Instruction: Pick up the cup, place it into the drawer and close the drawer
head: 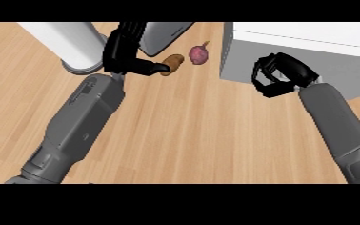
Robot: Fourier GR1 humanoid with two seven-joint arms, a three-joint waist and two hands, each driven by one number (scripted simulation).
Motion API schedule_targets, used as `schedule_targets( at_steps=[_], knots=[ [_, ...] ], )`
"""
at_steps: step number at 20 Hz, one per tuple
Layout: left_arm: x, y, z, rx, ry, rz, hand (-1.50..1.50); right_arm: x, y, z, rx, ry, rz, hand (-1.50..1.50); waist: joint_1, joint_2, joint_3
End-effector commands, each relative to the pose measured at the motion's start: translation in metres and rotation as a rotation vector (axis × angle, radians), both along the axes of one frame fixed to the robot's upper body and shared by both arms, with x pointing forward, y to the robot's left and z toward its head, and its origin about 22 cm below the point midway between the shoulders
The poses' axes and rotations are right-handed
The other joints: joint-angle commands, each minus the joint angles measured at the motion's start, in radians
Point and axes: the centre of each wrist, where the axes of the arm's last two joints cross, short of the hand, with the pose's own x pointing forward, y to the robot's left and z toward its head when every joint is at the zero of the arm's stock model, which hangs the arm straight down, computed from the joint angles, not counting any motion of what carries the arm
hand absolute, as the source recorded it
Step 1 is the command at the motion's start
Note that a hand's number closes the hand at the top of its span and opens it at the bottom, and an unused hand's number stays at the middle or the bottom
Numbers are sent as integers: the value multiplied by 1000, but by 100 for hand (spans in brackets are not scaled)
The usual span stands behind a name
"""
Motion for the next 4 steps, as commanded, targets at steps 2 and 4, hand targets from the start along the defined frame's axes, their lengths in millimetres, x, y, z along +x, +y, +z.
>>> schedule_targets(
  at_steps=[2,4],
  knots=[
    [-2,-1,-1,-15,-2,-24,-150,31,-26,89,-45,-220,-202,150,39,17,-10],
    [-6,4,-9,-11,11,-23,-150,30,-30,93,-39,-221,-198,150,47,17,-11]
  ],
)
